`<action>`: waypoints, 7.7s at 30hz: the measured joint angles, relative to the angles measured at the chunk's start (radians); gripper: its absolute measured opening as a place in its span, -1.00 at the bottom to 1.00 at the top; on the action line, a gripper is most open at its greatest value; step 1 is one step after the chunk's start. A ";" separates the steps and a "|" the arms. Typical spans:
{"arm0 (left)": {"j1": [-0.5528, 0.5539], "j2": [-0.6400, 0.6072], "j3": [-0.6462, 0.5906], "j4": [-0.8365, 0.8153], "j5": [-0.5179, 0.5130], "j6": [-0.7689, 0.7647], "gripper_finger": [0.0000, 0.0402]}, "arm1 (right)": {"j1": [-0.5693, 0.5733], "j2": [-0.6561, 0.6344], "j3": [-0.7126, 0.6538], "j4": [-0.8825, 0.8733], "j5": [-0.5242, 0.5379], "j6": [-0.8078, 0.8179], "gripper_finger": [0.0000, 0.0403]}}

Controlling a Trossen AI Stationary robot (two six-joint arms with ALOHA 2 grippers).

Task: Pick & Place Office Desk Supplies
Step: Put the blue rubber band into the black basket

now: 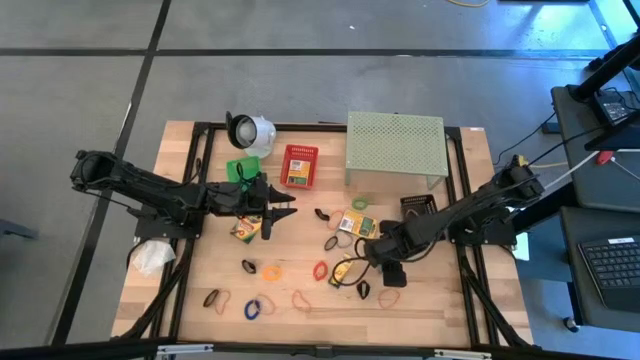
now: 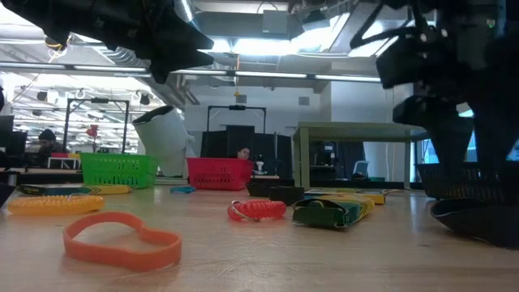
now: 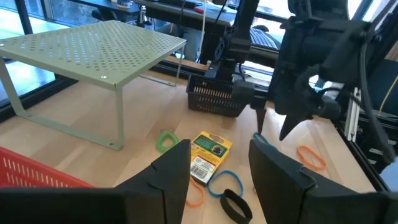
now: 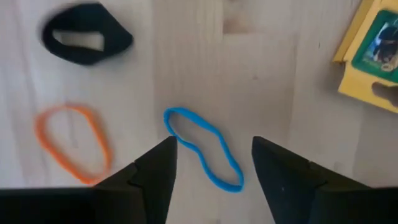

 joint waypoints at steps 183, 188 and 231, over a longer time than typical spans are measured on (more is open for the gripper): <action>0.000 0.000 0.000 0.003 0.060 0.000 -0.21 | -0.274 -0.639 -0.305 -0.380 0.163 0.777 -0.03; 0.000 0.000 0.000 0.004 0.060 0.000 -0.21 | -0.284 -0.635 -0.302 -0.374 0.205 0.813 -0.03; 0.000 0.000 0.000 0.004 0.100 -0.008 -0.20 | -0.328 -0.613 -0.304 -0.355 0.149 0.959 -0.12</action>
